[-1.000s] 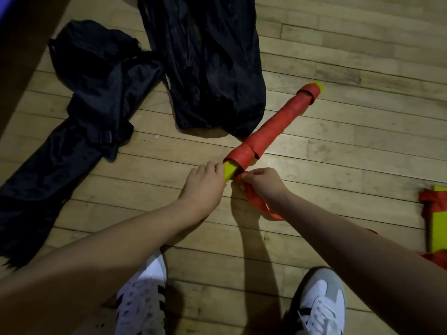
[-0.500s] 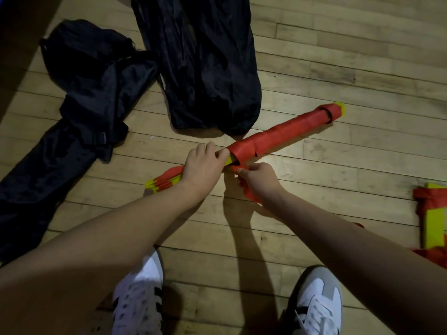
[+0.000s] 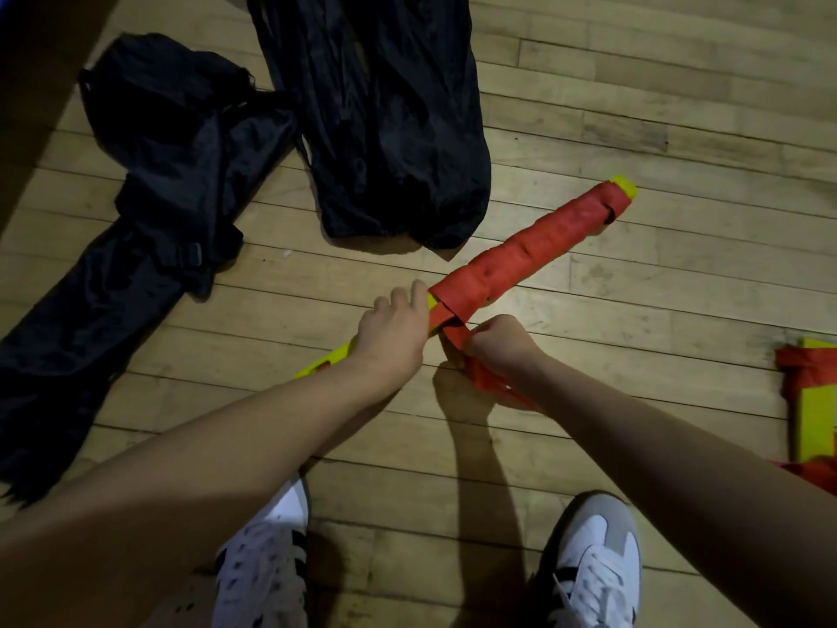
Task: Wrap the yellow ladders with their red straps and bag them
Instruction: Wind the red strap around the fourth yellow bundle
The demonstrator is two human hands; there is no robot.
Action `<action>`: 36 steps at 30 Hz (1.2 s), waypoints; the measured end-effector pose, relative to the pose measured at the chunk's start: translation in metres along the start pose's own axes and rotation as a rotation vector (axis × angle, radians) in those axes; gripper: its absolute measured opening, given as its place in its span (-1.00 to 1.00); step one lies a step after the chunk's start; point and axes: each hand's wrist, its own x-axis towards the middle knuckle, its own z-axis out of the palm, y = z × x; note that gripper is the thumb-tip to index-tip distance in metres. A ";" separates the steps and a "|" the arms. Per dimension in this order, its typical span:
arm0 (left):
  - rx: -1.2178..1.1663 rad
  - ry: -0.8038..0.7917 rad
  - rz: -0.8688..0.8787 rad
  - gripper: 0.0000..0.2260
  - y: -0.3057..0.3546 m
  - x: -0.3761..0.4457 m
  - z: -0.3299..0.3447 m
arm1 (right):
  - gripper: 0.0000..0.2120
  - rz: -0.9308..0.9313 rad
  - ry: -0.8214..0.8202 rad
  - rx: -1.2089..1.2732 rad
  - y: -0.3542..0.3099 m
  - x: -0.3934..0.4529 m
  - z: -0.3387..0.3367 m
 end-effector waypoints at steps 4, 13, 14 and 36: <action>0.111 0.014 -0.020 -0.42 -0.004 0.019 -0.007 | -0.80 -0.007 -0.005 -0.143 -0.003 0.000 -0.008; 0.354 0.267 0.109 -0.61 -0.008 0.035 0.003 | -0.78 -0.080 -0.097 0.265 -0.008 -0.006 -0.018; 0.343 0.267 0.141 -0.55 -0.010 0.032 0.007 | -0.78 -0.078 -0.103 0.298 -0.008 -0.007 -0.018; 0.110 -0.038 0.050 -0.42 0.000 0.007 -0.006 | -0.83 -0.045 0.076 0.169 0.004 0.000 -0.013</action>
